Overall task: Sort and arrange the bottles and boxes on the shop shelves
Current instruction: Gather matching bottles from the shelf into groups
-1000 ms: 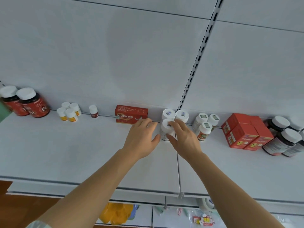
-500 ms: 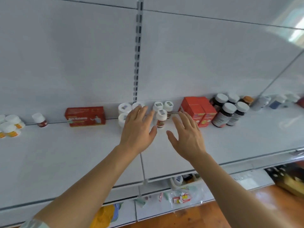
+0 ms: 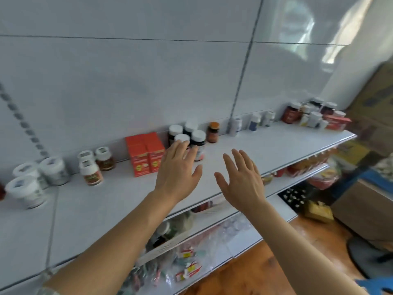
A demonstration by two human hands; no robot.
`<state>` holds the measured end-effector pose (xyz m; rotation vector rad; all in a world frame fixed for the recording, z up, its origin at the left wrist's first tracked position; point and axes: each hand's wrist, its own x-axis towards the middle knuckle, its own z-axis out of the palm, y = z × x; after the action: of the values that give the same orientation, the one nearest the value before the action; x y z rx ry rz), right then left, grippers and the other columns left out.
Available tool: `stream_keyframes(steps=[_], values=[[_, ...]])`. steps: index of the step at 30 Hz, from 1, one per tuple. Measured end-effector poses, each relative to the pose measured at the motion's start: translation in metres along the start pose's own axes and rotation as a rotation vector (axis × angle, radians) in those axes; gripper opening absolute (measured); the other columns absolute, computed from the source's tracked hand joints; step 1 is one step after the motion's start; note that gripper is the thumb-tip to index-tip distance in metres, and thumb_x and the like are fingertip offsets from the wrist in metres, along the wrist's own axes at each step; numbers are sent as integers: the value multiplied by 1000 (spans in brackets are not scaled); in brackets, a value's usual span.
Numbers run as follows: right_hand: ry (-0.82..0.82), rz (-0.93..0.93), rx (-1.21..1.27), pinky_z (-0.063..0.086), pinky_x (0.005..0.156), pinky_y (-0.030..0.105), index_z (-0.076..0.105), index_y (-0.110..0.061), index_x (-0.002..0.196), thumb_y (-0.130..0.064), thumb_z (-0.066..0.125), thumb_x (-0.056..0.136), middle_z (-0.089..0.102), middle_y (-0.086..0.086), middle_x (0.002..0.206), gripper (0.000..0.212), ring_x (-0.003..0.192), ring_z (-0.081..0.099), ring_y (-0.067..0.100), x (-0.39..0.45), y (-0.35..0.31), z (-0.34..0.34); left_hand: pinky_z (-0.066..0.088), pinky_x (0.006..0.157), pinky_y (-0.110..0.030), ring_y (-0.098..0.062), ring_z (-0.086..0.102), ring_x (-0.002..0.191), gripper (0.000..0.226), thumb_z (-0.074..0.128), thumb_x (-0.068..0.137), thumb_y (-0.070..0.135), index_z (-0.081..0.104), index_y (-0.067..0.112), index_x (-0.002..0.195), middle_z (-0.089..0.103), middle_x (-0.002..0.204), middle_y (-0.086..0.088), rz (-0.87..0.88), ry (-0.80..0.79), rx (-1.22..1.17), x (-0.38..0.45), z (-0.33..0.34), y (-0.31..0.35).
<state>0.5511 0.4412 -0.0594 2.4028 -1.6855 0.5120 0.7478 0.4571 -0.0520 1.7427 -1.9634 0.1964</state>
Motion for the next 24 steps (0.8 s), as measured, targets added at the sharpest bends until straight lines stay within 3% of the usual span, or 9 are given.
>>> stream_keyframes(steps=[7, 13, 24], values=[[-27, 141, -41, 15, 120, 43, 33, -16, 151, -54, 37, 98, 29, 11, 158, 65, 148, 18, 31, -5, 141, -22, 30, 114, -46, -32, 33, 139, 57, 43, 93, 44, 48, 14, 141, 44, 147, -14, 110, -44, -49, 72, 54, 118], [-68, 248, -85, 19, 122, 44, 32, -17, 151, -56, 32, 99, 30, 10, 158, 66, 149, 19, 30, 8, 242, -18, 31, 114, -44, -31, 37, 137, 54, 46, 94, 42, 48, 14, 141, 46, 146, -14, 198, -87, -108, 137, 119, 193], [-78, 335, -113, 16, 120, 43, 30, -16, 152, -51, 39, 99, 27, 10, 159, 64, 149, 15, 31, 102, 417, -9, 30, 112, -42, -29, 36, 137, 54, 48, 96, 41, 46, 13, 142, 44, 147, -13, 251, -136, -183, 303, 228, 306]])
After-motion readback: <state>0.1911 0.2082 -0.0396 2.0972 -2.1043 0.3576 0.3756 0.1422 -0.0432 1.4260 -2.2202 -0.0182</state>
